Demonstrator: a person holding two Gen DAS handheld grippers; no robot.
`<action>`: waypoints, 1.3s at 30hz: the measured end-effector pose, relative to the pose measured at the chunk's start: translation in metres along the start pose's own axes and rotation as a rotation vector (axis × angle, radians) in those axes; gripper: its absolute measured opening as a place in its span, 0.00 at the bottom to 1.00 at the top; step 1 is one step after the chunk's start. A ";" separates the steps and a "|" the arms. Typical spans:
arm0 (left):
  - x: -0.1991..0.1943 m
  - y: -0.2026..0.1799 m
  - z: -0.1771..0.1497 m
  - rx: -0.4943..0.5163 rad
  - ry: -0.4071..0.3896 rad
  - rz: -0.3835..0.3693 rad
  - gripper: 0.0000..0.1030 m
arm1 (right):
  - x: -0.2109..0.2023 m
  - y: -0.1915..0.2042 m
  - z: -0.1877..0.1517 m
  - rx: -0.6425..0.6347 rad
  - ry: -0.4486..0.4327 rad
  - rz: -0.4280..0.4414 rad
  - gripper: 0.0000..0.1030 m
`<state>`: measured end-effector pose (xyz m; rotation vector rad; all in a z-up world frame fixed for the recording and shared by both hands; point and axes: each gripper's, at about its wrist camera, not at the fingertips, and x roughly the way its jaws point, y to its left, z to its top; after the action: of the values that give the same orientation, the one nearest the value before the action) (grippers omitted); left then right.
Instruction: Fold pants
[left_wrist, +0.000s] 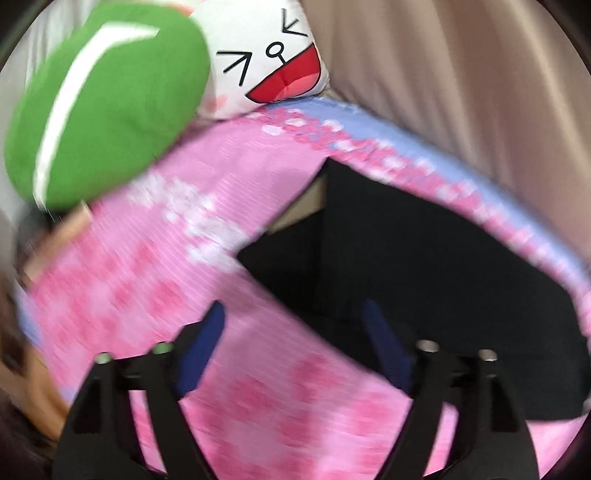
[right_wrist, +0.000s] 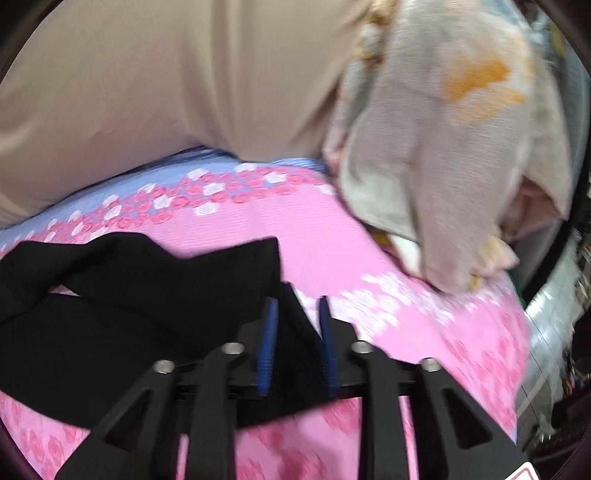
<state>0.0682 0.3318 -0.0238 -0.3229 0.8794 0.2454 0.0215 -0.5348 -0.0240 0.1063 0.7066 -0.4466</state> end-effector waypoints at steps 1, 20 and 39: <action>-0.002 -0.002 -0.001 -0.060 0.011 -0.068 0.86 | -0.010 -0.001 -0.004 0.005 -0.022 -0.019 0.41; 0.016 0.017 0.039 -0.195 -0.043 0.085 0.05 | -0.064 0.075 -0.052 -0.013 -0.031 0.209 0.63; 0.016 -0.054 -0.018 -0.054 0.087 -0.181 0.61 | 0.120 0.196 0.047 0.166 0.302 0.497 0.05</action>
<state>0.0838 0.2759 -0.0377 -0.4633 0.9248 0.0883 0.2153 -0.4129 -0.0769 0.5019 0.9058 -0.0079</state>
